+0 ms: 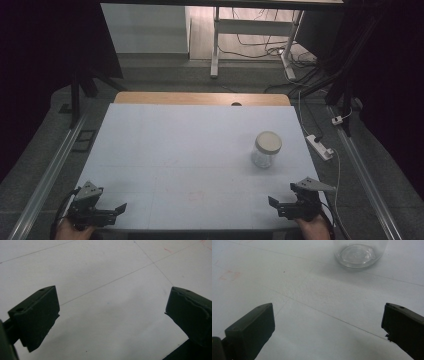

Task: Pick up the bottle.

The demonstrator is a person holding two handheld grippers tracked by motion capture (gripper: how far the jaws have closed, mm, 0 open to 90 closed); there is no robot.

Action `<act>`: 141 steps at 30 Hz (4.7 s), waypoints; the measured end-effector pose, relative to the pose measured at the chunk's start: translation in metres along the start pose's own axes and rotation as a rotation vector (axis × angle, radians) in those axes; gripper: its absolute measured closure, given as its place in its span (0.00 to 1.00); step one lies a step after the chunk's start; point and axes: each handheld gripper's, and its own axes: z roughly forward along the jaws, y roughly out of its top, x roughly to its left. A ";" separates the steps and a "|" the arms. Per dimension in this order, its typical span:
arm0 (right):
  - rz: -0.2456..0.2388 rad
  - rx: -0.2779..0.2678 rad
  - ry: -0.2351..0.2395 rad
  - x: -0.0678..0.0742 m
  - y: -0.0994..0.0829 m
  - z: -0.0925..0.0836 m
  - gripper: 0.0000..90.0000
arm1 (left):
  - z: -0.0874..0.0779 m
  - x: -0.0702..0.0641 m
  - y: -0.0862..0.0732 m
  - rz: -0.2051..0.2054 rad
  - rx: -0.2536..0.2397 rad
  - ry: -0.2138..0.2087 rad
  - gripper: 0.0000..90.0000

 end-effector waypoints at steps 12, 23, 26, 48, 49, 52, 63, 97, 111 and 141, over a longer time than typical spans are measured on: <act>-0.011 0.018 0.012 0.000 0.001 0.002 0.00 | 0.001 0.000 0.001 0.014 0.009 -0.029 0.01; -0.009 0.017 0.005 0.001 0.001 0.001 0.00 | 0.002 -0.001 0.001 0.032 0.018 -0.032 0.00; -0.004 0.017 0.002 0.000 0.001 0.001 0.00 | 0.002 -0.001 0.002 0.032 0.019 -0.035 0.00; -0.048 -0.022 -0.003 0.006 0.011 0.009 0.00 | 0.004 -0.001 0.003 0.046 0.030 -0.046 0.01; -0.049 -0.022 -0.001 0.005 0.011 0.010 0.00 | 0.004 -0.002 0.003 0.046 0.031 -0.046 0.01; -0.045 -0.022 0.012 0.005 0.012 0.012 0.00 | 0.004 -0.002 0.003 0.049 0.033 -0.045 0.01; -0.046 -0.034 0.020 0.005 0.018 0.018 0.00 | 0.004 -0.002 0.003 0.046 0.032 -0.046 0.00; -0.064 -0.022 -0.032 -0.005 0.049 0.056 0.00 | 0.005 0.002 0.003 0.009 0.042 -0.070 0.00; -0.040 -0.016 -0.093 -0.019 0.066 0.065 0.00 | 0.005 0.002 0.004 0.007 0.050 -0.083 0.00; -0.052 -0.052 -0.114 -0.035 0.095 0.100 0.02 | 0.007 0.002 0.004 0.014 0.069 -0.095 0.00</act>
